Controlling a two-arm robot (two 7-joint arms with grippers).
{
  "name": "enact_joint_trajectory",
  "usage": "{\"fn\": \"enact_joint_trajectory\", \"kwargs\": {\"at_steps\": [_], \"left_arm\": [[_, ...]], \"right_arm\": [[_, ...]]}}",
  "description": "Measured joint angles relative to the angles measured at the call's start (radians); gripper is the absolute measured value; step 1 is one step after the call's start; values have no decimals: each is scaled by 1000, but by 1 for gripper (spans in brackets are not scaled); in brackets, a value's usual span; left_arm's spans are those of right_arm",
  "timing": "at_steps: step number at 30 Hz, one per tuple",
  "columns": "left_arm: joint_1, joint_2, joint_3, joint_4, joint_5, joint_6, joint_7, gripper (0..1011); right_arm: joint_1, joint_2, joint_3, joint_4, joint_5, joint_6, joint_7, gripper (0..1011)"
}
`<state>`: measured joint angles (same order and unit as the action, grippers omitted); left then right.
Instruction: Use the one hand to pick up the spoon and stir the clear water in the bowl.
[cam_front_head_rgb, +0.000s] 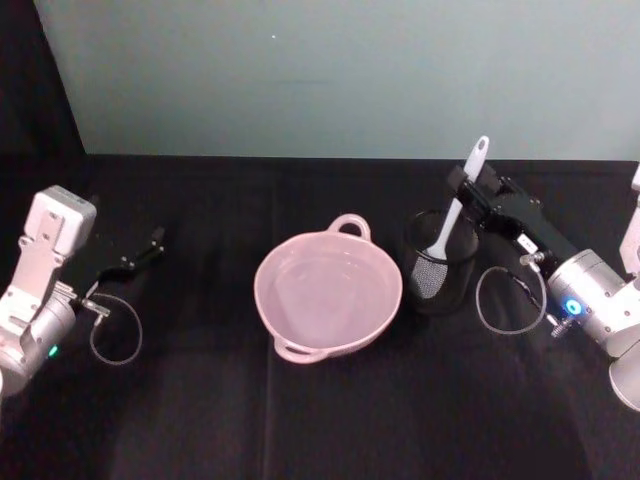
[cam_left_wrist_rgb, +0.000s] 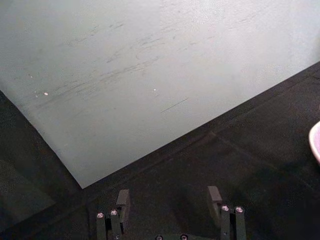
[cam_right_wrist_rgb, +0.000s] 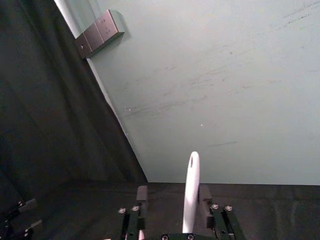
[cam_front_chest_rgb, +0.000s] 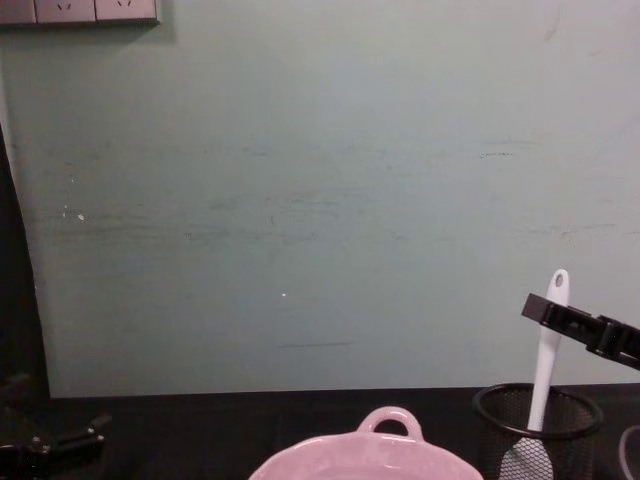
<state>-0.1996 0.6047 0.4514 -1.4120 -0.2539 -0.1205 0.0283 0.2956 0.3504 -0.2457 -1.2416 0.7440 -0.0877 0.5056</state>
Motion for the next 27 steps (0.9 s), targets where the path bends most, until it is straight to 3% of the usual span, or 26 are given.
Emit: {"fn": "enact_joint_trajectory", "kwargs": {"at_steps": [2,5,13,15,20,27], "left_arm": [[0,0,0,0,0,0,0,1011],[0,0,0,0,0,0,0,1011],[0,0,0,0,0,0,0,1011],[0,0,0,0,0,0,0,1011],[0,0,0,0,0,0,0,1011],[0,0,0,0,0,0,0,1011]], "right_arm": [[0,0,0,0,0,0,0,653],[0,0,0,-1,-1,0,0,790],[0,1,-1,-1,-2,-2,2,990],[1,8,-6,-1,-10,-3,7,1002],[4,26,-25,1,-73,-38,2,1002],[3,49,-38,5,-212,-117,-55,1003]]}}
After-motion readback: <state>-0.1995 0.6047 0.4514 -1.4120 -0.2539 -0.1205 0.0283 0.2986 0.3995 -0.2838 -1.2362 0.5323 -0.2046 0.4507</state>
